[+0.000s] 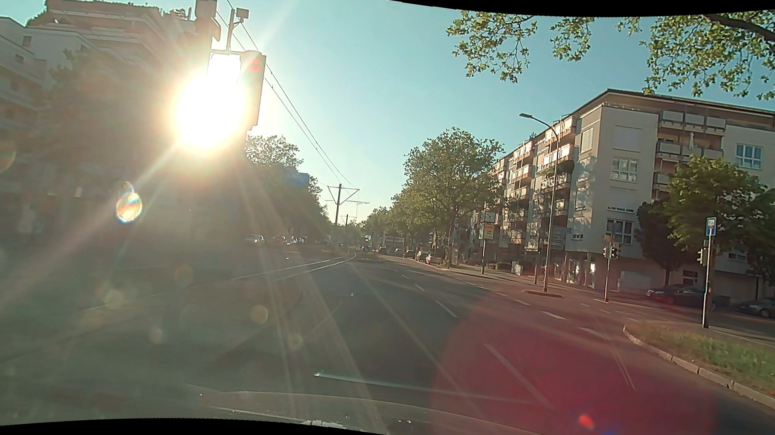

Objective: Follow the waypoints while adhering to traffic rules and regulations

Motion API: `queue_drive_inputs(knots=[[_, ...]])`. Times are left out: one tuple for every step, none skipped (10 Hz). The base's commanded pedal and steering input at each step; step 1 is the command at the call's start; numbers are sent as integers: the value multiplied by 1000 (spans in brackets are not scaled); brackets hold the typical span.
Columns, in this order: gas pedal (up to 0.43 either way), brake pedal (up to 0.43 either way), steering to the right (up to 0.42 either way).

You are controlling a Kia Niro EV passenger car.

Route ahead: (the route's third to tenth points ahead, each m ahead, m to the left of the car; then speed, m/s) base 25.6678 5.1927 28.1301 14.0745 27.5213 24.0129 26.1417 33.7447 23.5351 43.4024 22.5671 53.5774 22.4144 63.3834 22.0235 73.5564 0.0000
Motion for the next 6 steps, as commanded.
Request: queue_drive_inputs(knots=[[0, 220, 2], [0, 220, 3], [0, 220, 2], [0, 220, 3], [0, 220, 2], [0, 220, 2]])
